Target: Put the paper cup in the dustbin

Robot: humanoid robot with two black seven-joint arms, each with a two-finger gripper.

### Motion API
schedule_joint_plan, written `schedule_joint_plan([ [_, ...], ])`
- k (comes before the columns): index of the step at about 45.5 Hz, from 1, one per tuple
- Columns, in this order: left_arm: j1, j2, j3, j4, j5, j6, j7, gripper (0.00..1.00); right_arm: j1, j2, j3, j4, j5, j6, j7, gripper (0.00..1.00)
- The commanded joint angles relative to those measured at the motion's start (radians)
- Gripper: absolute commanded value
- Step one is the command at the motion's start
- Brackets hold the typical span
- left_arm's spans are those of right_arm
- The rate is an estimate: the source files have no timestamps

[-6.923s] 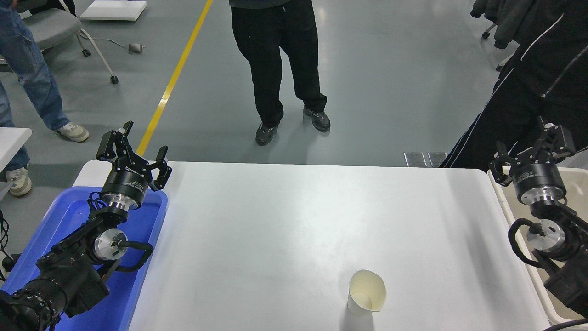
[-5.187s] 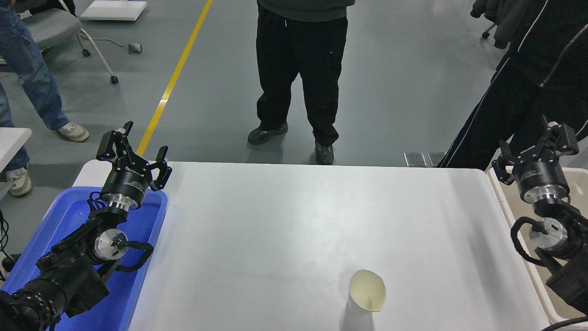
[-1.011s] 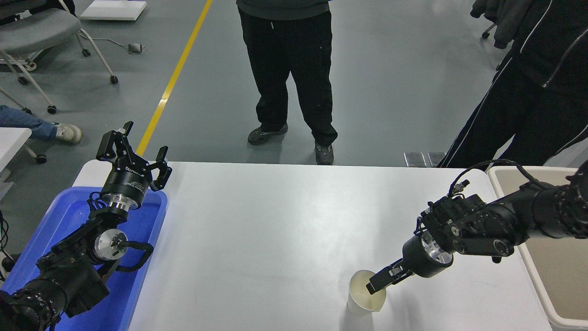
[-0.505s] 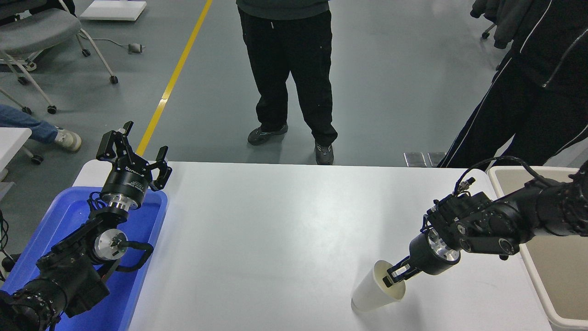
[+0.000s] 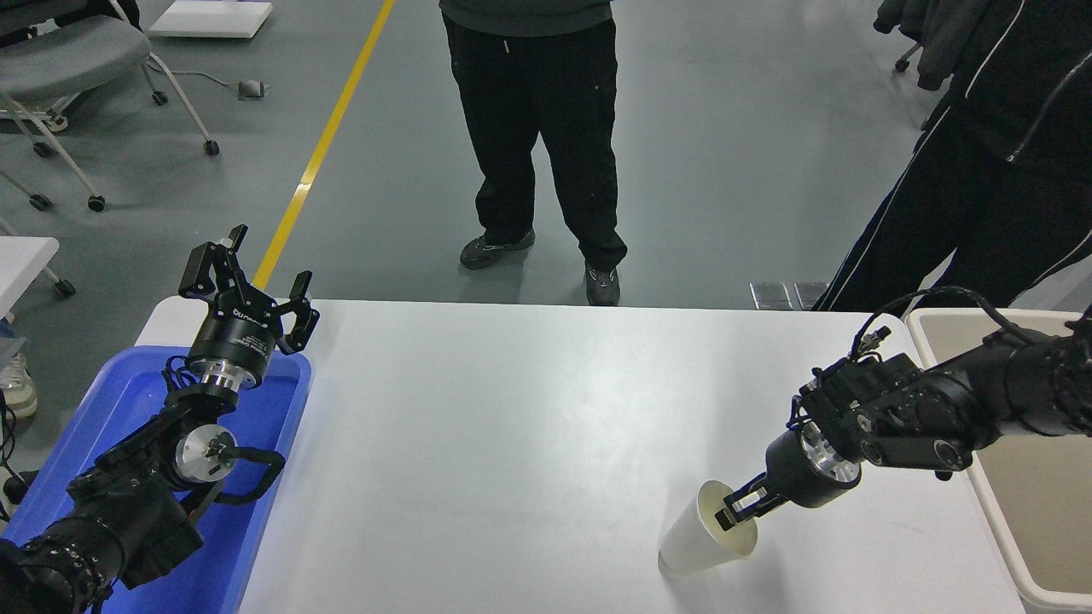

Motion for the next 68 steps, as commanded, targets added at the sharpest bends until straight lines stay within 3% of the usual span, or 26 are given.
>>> schedule_joint_plan([
  [1,0.000,0.000,0.000,0.000,0.000,0.000,0.000,1.00,0.031,-0.111,0.072,0.036,0.006,0.004,0.045,0.00],
  [14,0.000,0.000,0.000,0.000,0.000,0.000,0.000,1.00,0.141,-0.292,0.195,0.138,0.006,0.021,0.099,0.00],
  [31,0.000,0.000,0.000,0.000,0.000,0.000,0.000,1.00,0.183,-0.511,0.489,0.145,0.006,0.206,0.105,0.00],
  [51,0.000,0.000,0.000,0.000,0.000,0.000,0.000,1.00,0.198,-0.599,0.571,0.127,0.004,0.271,0.105,0.00],
  [59,0.000,0.000,0.000,0.000,0.000,0.000,0.000,1.00,0.177,-0.600,0.569,0.014,0.024,0.266,0.103,0.00],
  [68,0.000,0.000,0.001,0.000,0.000,0.000,0.000,1.00,0.094,-0.594,0.568,-0.256,0.135,0.272,0.103,0.00],
])
